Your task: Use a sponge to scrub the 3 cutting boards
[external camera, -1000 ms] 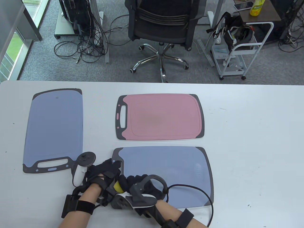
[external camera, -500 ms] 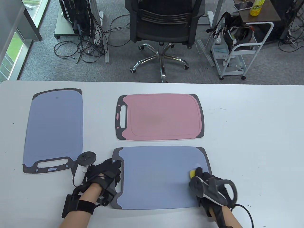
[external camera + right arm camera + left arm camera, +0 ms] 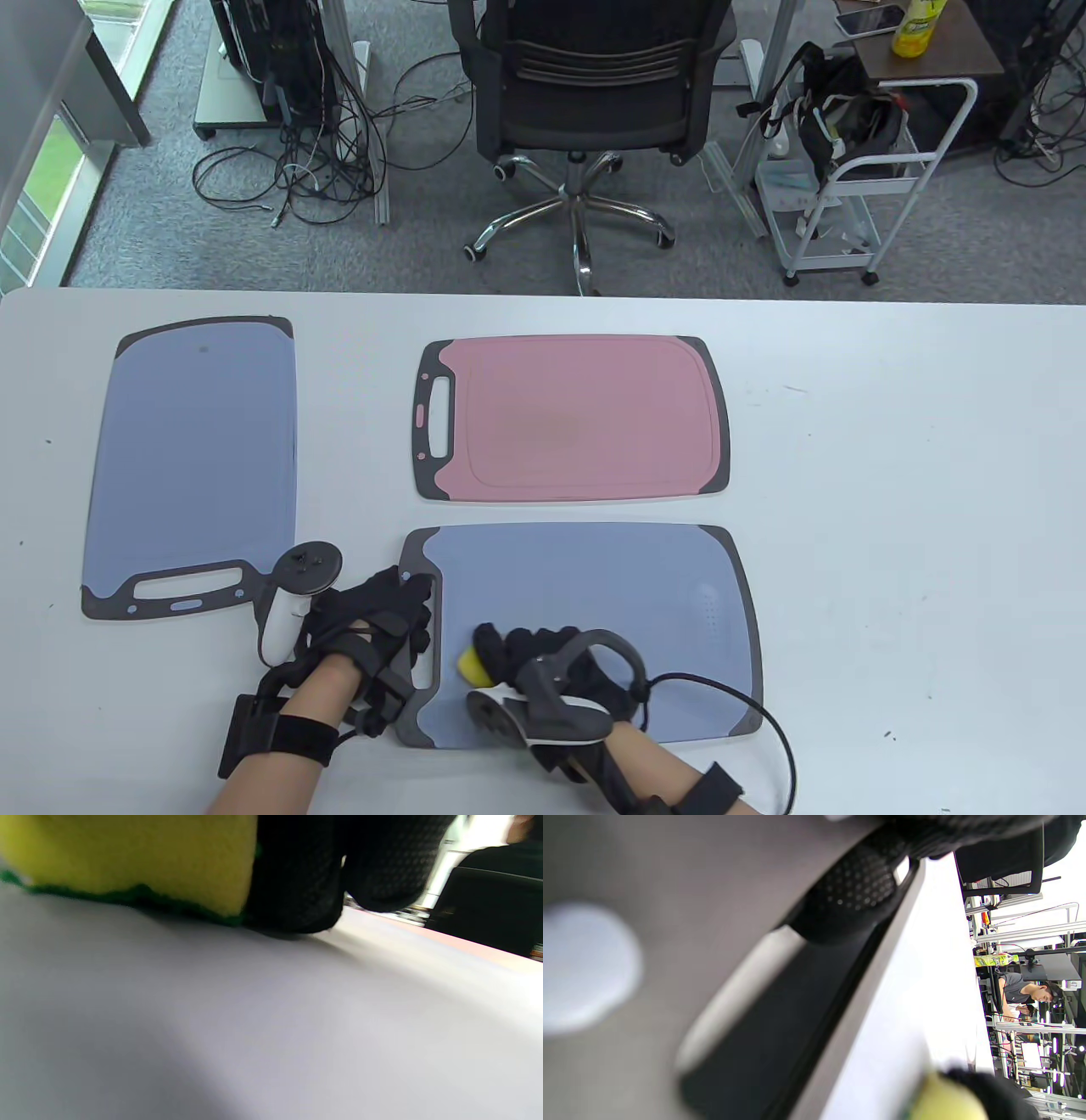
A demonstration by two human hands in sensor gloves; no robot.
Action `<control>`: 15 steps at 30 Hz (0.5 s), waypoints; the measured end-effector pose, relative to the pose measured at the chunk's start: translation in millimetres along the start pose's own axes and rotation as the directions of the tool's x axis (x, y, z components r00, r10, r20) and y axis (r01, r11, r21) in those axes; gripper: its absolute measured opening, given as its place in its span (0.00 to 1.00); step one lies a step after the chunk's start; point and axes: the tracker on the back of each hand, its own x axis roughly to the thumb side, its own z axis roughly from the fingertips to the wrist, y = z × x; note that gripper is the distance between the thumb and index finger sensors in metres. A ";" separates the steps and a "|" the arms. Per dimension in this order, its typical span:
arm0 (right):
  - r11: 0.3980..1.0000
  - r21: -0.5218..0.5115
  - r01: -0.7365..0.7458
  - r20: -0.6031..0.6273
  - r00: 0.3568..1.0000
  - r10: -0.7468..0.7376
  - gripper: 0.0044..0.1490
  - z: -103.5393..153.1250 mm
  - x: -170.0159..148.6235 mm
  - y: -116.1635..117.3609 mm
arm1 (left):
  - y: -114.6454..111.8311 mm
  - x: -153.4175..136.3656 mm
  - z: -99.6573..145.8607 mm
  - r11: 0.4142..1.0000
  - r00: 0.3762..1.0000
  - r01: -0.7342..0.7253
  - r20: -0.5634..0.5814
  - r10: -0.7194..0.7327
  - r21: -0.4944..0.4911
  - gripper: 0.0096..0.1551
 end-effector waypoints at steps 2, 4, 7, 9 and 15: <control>0.999 0.026 0.024 -0.117 0.993 -0.021 0.46 26.3 -42.1 13.3 | 0.0 0.3 0.2 1.000 1.000 0.006 0.000 -0.006 0.006 0.30; 0.995 0.041 0.093 -0.271 0.959 -0.078 0.47 58.0 -87.2 28.1 | -0.1 0.3 0.3 1.000 1.000 0.011 0.000 -0.011 0.011 0.30; 0.987 0.092 0.134 -0.451 0.889 -0.079 0.47 93.0 -138.8 42.6 | -0.1 0.4 0.1 0.999 1.000 0.023 -0.002 -0.022 0.024 0.30; 0.989 0.078 0.125 -0.440 0.895 -0.078 0.47 91.1 -140.3 41.8 | 0.0 0.2 0.0 0.999 1.000 0.028 -0.004 -0.028 0.030 0.30; 0.997 0.004 0.079 -0.080 0.994 -0.079 0.47 14.5 -28.3 7.8 | -0.1 -0.3 0.0 0.999 1.000 0.023 -0.003 -0.023 0.029 0.30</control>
